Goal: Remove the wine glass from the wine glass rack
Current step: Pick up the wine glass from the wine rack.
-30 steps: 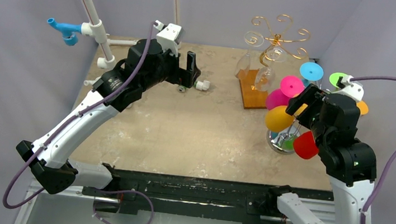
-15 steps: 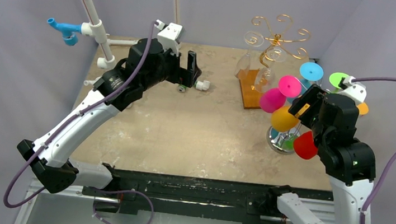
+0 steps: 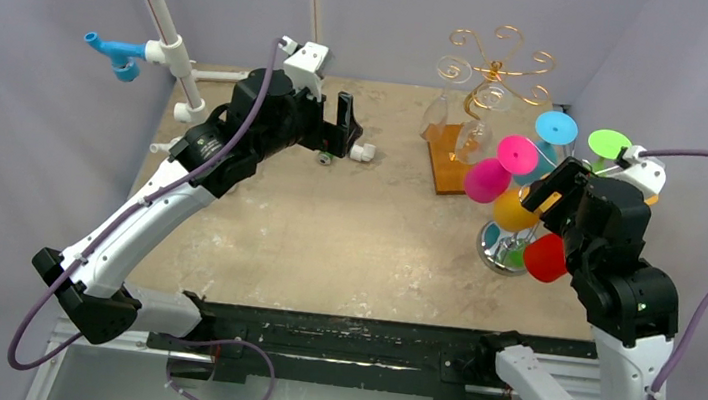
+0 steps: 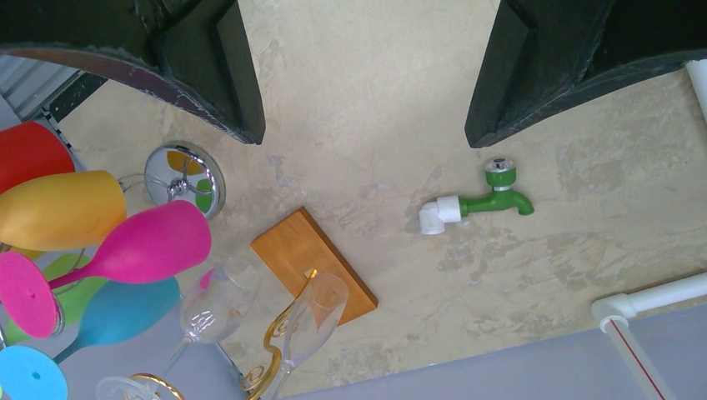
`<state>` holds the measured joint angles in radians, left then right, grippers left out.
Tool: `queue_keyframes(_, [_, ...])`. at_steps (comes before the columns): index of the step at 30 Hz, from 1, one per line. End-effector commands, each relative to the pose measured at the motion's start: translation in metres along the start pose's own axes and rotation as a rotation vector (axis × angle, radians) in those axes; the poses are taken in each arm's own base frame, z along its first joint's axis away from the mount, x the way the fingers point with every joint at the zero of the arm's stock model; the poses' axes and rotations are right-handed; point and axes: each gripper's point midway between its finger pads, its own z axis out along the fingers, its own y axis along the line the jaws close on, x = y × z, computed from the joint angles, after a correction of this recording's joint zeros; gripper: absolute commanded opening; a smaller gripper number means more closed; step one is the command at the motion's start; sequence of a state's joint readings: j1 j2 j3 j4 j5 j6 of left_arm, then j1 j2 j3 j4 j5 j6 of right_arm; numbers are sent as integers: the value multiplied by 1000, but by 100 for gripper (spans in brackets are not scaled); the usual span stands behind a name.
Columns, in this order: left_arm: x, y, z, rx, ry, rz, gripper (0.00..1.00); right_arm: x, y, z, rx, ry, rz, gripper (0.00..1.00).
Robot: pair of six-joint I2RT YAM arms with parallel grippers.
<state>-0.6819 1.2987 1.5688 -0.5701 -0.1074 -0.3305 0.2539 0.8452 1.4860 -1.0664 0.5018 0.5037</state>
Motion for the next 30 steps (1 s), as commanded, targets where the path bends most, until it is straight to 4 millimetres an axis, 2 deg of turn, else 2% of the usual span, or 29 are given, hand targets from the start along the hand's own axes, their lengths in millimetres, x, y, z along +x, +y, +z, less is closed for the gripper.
queue_keyframes(1, [-23, -10, -5, 36, -65, -22, 100, -1, -6, -4, 14, -8, -2, 62])
queue_keyframes(30, [-15, -15, -3, 67, -46, -43, 100, 9, -12, -19, -16, 18, -10, 61])
